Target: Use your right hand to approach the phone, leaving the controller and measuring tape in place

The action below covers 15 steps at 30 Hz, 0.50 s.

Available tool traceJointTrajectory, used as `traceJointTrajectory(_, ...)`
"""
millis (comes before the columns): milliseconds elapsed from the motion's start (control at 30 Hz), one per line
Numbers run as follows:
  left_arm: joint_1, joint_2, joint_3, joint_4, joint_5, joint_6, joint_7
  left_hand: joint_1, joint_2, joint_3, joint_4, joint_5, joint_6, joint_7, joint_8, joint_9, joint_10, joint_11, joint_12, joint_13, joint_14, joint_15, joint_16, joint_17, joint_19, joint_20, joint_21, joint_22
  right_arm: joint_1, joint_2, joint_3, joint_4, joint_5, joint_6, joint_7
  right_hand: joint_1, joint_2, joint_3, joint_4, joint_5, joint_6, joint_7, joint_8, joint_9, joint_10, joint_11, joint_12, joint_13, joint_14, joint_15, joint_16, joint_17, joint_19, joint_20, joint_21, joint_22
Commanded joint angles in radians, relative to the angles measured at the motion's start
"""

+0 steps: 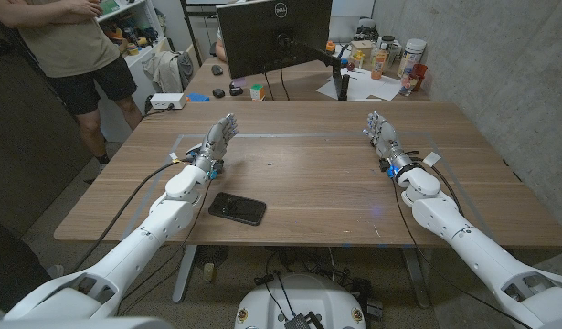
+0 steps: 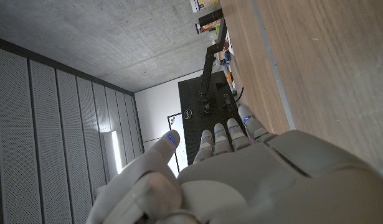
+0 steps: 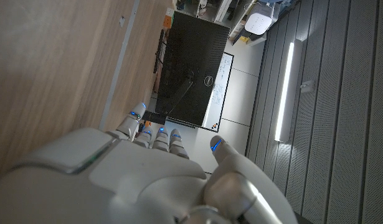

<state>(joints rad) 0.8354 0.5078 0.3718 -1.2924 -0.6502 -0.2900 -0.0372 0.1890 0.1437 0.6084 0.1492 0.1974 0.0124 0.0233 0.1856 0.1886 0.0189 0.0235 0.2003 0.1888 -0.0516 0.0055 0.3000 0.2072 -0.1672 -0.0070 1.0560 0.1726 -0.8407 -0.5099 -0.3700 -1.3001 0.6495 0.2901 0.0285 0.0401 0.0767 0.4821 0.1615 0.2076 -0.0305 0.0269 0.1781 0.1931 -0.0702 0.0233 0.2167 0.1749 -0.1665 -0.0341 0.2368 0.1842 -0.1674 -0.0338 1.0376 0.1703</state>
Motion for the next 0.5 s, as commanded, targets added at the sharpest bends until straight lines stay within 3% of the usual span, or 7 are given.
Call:
traceJointTrajectory(33,-0.008,-0.004,0.004,0.009,-0.003,0.002,-0.008,0.009,0.052,0.007,0.000,0.005,0.002,0.011,0.007,0.001,0.000,0.010,0.004,0.002,-0.008,-0.005,0.005,0.005,-0.044,0.000,0.057,0.003,-0.005,0.000,0.003,-0.007,-0.001,0.007,-0.005,0.001,0.116,0.008,0.001,0.005,0.002,0.012,0.007,0.001,-0.007,0.000,0.003,0.005,-0.020,-0.007,0.005,0.002,-0.125,-0.059,0.043,0.002)
traceJointTrajectory(267,-0.006,-0.002,0.003,0.007,-0.003,0.004,-0.007,0.009,0.052,0.007,0.000,0.005,0.001,0.011,0.007,0.001,0.000,0.010,0.004,0.002,-0.009,-0.005,0.005,0.005,-0.043,0.000,0.057,0.003,-0.012,-0.008,0.001,-0.026,-0.014,0.000,-0.023,0.001,0.115,0.007,0.001,0.004,0.002,0.012,0.008,0.001,-0.007,0.000,0.002,0.005,-0.019,-0.005,0.004,0.002,-0.124,-0.057,0.041,0.002)
traceJointTrajectory(500,-0.007,0.000,0.005,0.009,-0.003,0.007,-0.010,0.009,0.052,0.007,0.000,0.005,0.002,0.011,0.007,0.001,0.000,0.010,0.004,0.002,-0.009,-0.004,0.005,0.005,-0.044,0.001,0.056,0.003,-0.061,-0.031,0.006,-0.111,-0.067,0.003,-0.108,-0.003,0.083,-0.023,-0.017,-0.004,0.023,0.022,0.014,0.002,0.034,0.047,0.012,0.003,0.036,0.045,0.016,0.001,-0.083,0.010,0.038,0.001)
